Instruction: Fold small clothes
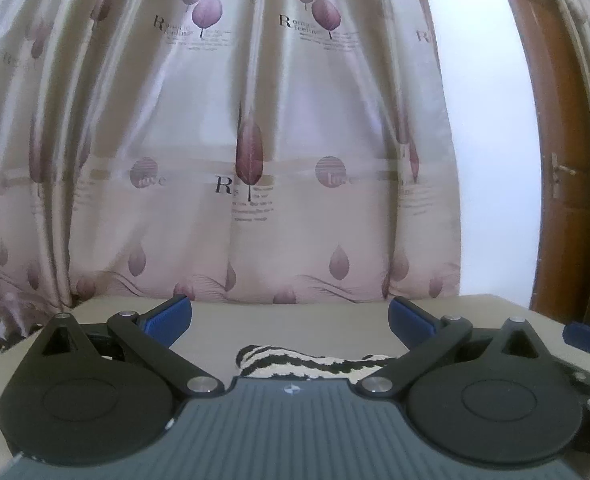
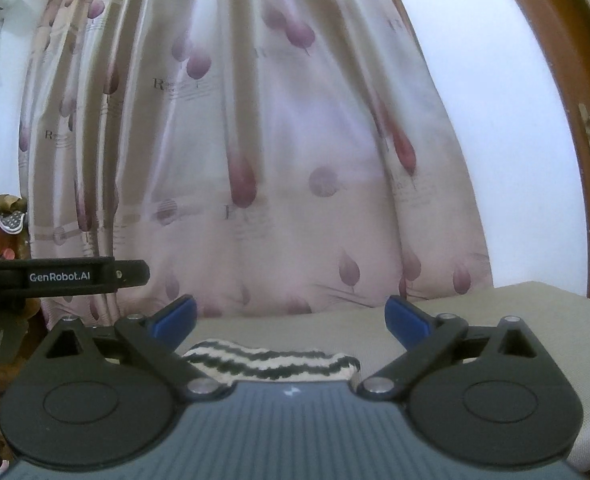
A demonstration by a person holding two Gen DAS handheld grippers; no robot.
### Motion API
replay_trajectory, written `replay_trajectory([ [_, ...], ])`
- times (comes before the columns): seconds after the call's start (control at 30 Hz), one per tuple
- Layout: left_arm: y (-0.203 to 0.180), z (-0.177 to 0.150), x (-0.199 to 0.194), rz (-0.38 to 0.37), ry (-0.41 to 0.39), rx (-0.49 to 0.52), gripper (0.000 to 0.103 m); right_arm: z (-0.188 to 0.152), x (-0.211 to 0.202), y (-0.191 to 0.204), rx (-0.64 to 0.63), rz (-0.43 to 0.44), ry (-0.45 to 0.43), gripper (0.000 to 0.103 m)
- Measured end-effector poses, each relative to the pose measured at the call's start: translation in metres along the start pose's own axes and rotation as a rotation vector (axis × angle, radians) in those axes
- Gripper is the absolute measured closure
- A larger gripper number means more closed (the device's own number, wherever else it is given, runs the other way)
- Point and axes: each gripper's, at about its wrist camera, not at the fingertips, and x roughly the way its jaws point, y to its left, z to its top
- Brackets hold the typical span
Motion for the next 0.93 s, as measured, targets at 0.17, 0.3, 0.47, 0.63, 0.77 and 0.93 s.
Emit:
replay_trajectory([
  [0.17, 0.005, -0.002, 0.004, -0.002, 0.031, -0.044, 0.000, -0.003, 0.000, 0.000, -0.004, -0.007, 0.010, 0.001],
  [0.3, 0.010, -0.009, 0.008, 0.000, 0.063, -0.076, 0.000, -0.006, 0.002, -0.001, -0.001, -0.006, 0.030, 0.001],
  [0.47, 0.010, -0.020, 0.015, 0.031, 0.116, -0.072, 0.000, -0.010, 0.005, -0.001, -0.006, 0.000, 0.059, 0.001],
  [0.63, 0.014, -0.028, 0.019, 0.062, 0.120, -0.080, 0.000, -0.015, 0.007, 0.000, -0.009, 0.002, 0.086, 0.001],
  [0.77, 0.015, -0.032, 0.019, 0.077, 0.111, -0.067, 0.000, -0.017, 0.008, 0.000, -0.015, -0.002, 0.095, 0.001],
  [0.93, 0.015, -0.035, 0.020, 0.084, 0.119, -0.059, 0.000, -0.016, 0.008, 0.002, -0.025, -0.012, 0.095, 0.001],
])
